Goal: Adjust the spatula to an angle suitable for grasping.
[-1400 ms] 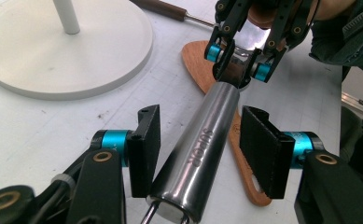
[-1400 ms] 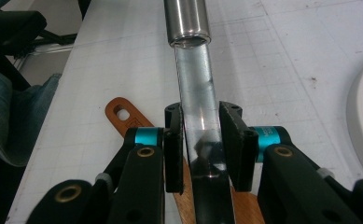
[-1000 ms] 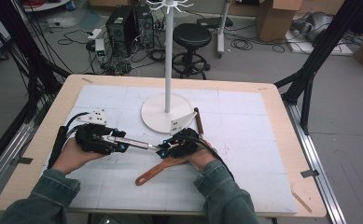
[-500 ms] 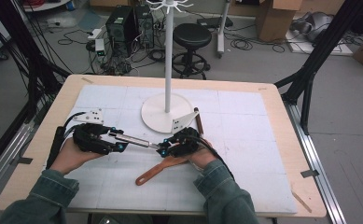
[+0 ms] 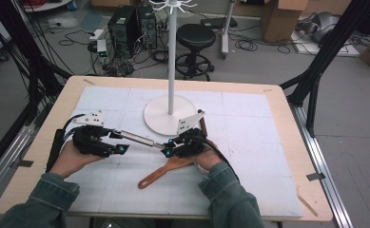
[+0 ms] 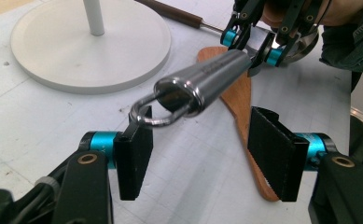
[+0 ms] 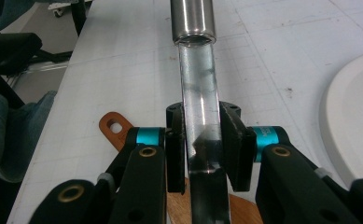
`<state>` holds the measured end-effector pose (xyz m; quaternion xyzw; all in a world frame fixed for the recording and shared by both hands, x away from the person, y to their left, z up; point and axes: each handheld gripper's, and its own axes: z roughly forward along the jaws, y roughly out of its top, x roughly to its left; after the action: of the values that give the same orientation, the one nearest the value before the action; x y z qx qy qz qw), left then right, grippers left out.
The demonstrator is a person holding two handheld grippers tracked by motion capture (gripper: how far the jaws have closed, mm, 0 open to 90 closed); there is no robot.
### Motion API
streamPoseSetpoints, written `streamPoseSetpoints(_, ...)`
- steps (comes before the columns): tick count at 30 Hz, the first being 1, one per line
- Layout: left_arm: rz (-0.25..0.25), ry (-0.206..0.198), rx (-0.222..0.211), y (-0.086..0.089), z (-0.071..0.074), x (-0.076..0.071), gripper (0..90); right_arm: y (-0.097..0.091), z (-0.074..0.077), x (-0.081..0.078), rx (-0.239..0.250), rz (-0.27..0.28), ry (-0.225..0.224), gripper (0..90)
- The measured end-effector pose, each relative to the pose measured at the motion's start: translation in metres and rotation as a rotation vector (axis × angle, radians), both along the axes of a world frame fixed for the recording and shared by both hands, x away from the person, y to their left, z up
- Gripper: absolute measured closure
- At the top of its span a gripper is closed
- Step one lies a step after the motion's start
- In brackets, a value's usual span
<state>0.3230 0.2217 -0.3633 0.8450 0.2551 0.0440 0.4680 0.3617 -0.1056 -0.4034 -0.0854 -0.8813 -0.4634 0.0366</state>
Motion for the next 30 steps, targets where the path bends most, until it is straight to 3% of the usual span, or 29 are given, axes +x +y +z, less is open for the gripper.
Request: streamPoseSetpoints(30,-0.001,-0.008,-0.004,-0.003,-0.008,-0.001,41.4,-0.015,0.01,0.005,0.085,-0.102,0.017,73.5)
